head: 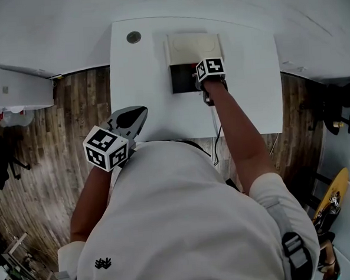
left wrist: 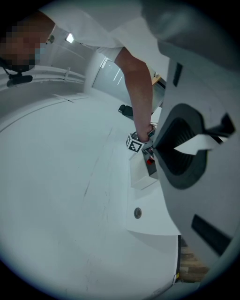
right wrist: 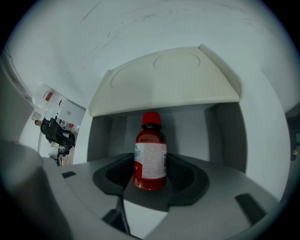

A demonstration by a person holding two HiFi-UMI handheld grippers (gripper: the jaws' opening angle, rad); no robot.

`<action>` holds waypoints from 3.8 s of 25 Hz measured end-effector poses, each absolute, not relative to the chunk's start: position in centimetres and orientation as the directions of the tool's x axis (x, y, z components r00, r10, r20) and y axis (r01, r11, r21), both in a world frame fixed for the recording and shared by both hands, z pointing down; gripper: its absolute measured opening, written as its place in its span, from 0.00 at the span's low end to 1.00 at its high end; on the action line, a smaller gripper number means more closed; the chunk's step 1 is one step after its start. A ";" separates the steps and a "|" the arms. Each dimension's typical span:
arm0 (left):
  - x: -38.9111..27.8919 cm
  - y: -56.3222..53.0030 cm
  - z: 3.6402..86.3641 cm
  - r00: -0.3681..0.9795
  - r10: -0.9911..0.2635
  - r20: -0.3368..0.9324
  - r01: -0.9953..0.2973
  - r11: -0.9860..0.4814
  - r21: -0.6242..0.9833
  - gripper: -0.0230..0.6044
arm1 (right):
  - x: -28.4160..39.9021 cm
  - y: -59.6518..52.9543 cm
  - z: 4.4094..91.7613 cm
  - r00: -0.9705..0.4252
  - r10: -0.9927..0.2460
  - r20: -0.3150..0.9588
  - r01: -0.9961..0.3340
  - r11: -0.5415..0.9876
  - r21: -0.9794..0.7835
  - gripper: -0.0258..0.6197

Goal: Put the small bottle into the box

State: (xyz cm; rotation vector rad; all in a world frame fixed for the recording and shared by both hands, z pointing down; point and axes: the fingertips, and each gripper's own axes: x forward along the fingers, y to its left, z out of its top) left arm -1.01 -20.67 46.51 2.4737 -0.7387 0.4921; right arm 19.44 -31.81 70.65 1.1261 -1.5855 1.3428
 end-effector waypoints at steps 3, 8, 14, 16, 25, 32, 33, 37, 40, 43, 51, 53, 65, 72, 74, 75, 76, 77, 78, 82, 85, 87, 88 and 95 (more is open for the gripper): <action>-1.2 -20.7 46.5 0.788 -0.405 0.464 -0.587 -0.722 0.367 0.04 | 19.6 -31.6 70.9 -0.301 -0.118 0.946 -0.953 0.063 -0.296 0.39; -1.8 -21.1 46.5 0.785 -0.414 0.460 -0.594 -0.714 0.370 0.04 | 19.7 -31.6 71.2 -0.286 -0.097 0.953 -0.958 0.066 -0.280 0.39; -2.4 -21.0 46.3 0.783 -0.423 0.456 -0.600 -0.709 0.371 0.05 | 19.9 -31.5 71.4 -0.277 -0.088 0.957 -0.961 0.049 -0.274 0.39; -2.6 -20.9 46.3 0.783 -0.423 0.456 -0.600 -0.709 0.371 0.05 | 20.1 -31.6 71.3 -0.276 -0.094 0.957 -0.961 0.044 -0.273 0.39; -3.3 -20.8 46.2 0.789 -0.419 0.449 -0.592 -0.714 0.373 0.04 | 20.4 -31.3 70.9 -0.269 -0.099 0.958 -0.963 0.030 -0.267 0.39; -3.6 -20.4 46.2 0.794 -0.415 0.444 -0.585 -0.719 0.375 0.04 | 20.9 -31.5 70.2 -0.259 -0.137 0.956 -0.966 0.017 -0.259 0.41; -3.6 -20.4 46.2 0.795 -0.414 0.444 -0.584 -0.719 0.376 0.04 | 21.0 -31.5 70.0 -0.259 -0.141 0.955 -0.966 0.015 -0.259 0.41; -3.8 -20.0 46.3 0.798 -0.406 0.445 -0.579 -0.723 0.378 0.05 | 21.4 -31.4 69.7 -0.255 -0.163 0.953 -0.966 0.003 -0.258 0.41; -4.0 -19.8 46.4 0.800 -0.402 0.445 -0.575 -0.725 0.379 0.05 | 21.7 -31.4 69.3 -0.254 -0.187 0.949 -0.966 -0.006 -0.260 0.41; -4.4 -19.5 46.4 0.801 -0.399 0.446 -0.572 -0.728 0.377 0.04 | 22.0 -31.1 69.0 -0.246 -0.202 0.948 -0.967 -0.014 -0.254 0.41; -5.1 -18.5 46.5 0.813 -0.382 0.440 -0.555 -0.737 0.386 0.05 | 23.1 -29.8 67.4 -0.230 -0.288 0.930 -0.966 -0.051 -0.254 0.41; -5.3 -18.3 46.4 0.817 -0.377 0.437 -0.549 -0.742 0.385 0.05 | 23.2 -29.3 66.8 -0.229 -0.306 0.924 -0.964 -0.059 -0.259 0.41; -7.3 -16.3 46.5 0.843 -0.320 0.432 -0.495 -0.776 0.390 0.05 | 21.7 -25.1 63.6 -0.230 -0.409 0.883 -0.953 -0.091 -0.291 0.29; -8.7 -15.2 47.1 0.855 -0.289 0.431 -0.467 -0.791 0.396 0.04 | 19.3 -21.5 61.3 -0.230 -0.494 0.838 -0.949 -0.079 -0.306 0.07; -9.4 -14.9 47.5 0.855 -0.283 0.434 -0.464 -0.792 0.397 0.05 | 17.9 -20.0 60.9 -0.253 -0.517 0.818 -0.937 -0.080 -0.340 0.05; -9.7 -14.7 47.7 0.855 -0.280 0.437 -0.462 -0.793 0.398 0.05 | 17.2 -19.2 60.7 -0.264 -0.527 0.808 -0.932 -0.077 -0.355 0.05; -10.0 -14.5 47.9 0.855 -0.276 0.439 -0.461 -0.793 0.398 0.05 | 16.4 -18.3 60.6 -0.276 -0.534 0.799 -0.927 -0.073 -0.369 0.05; -10.2 -14.3 48.1 0.855 -0.272 0.442 -0.459 -0.794 0.399 0.05 | 15.5 -17.5 60.5 -0.287 -0.541 0.790 -0.922 -0.067 -0.381 0.05; -10.5 -14.1 48.3 0.855 -0.268 0.444 -0.457 -0.794 0.400 0.05 | 14.6 -16.6 60.4 -0.297 -0.549 0.781 -0.918 -0.060 -0.392 0.05; -11.6 -13.1 49.0 0.855 -0.250 0.454 -0.448 -0.797 0.405 0.04 | 11.3 -13.7 59.7 -0.330 -0.579 0.745 -0.905 -0.029 -0.424 0.05; -12.0 -12.5 49.6 0.853 -0.239 0.463 -0.444 -0.798 0.407 0.04 | 9.2 -12.0 59.1 -0.353 -0.599 0.719 -0.903 0.015 -0.430 0.05; -12.1 -12.2 49.8 0.853 -0.236 0.466 -0.443 -0.800 0.405 0.05 | 8.1 -11.0 58.5 -0.368 -0.607 0.704 -0.904 0.058 -0.423 0.05; -12.1 -12.2 49.8 0.853 -0.237 0.464 -0.442 -0.801 0.404 0.04 | 7.6 -10.7 58.2 -0.374 -0.614 0.695 -0.903 0.071 -0.424 0.05; -12.2 -11.2 49.8 0.857 -0.233 0.460 -0.435 -0.805 0.404 0.04 | 4.7 -8.5 56.7 -0.405 -0.638 0.655 -0.890 0.111 -0.441 0.05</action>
